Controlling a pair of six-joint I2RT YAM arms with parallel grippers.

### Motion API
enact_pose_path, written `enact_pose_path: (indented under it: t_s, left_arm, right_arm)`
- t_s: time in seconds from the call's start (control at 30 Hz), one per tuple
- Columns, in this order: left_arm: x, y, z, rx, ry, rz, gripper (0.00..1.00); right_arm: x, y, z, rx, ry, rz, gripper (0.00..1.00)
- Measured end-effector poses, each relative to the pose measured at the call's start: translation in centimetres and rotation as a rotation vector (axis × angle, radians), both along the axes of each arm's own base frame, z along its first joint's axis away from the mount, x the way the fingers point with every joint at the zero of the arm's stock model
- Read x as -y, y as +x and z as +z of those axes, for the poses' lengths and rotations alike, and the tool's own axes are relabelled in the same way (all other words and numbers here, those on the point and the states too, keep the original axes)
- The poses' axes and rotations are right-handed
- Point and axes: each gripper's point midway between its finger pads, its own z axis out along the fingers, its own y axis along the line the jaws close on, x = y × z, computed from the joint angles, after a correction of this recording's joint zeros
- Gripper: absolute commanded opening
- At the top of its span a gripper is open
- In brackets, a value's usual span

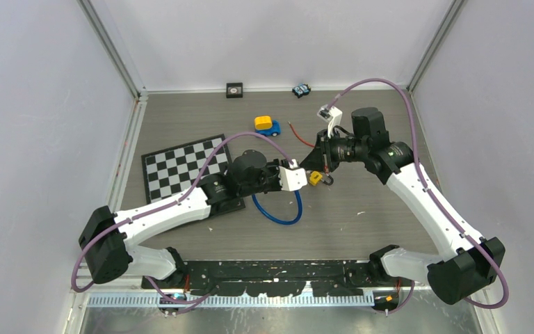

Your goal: Unlock with the key

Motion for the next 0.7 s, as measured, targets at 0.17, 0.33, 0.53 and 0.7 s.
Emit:
enact_pose_path:
  t_s: [0.17, 0.33, 0.53, 0.7]
  left_arm:
    - [0.00, 0.00, -0.01, 0.000, 0.000, 0.000, 0.00]
    - [0.04, 0.02, 0.00, 0.002, -0.003, 0.000, 0.00]
    - [0.15, 0.00, -0.01, 0.005, -0.010, -0.002, 0.00]
    - [0.15, -0.06, 0.02, 0.008, -0.015, -0.004, 0.00]
  right_arm:
    - [0.00, -0.03, 0.03, -0.001, 0.002, 0.002, 0.00]
    - [0.08, 0.01, 0.05, -0.002, 0.004, 0.002, 0.00]
    - [0.13, 0.00, 0.11, -0.003, 0.008, 0.003, 0.00]
    - [0.27, 0.02, 0.13, -0.002, 0.008, 0.001, 0.00]
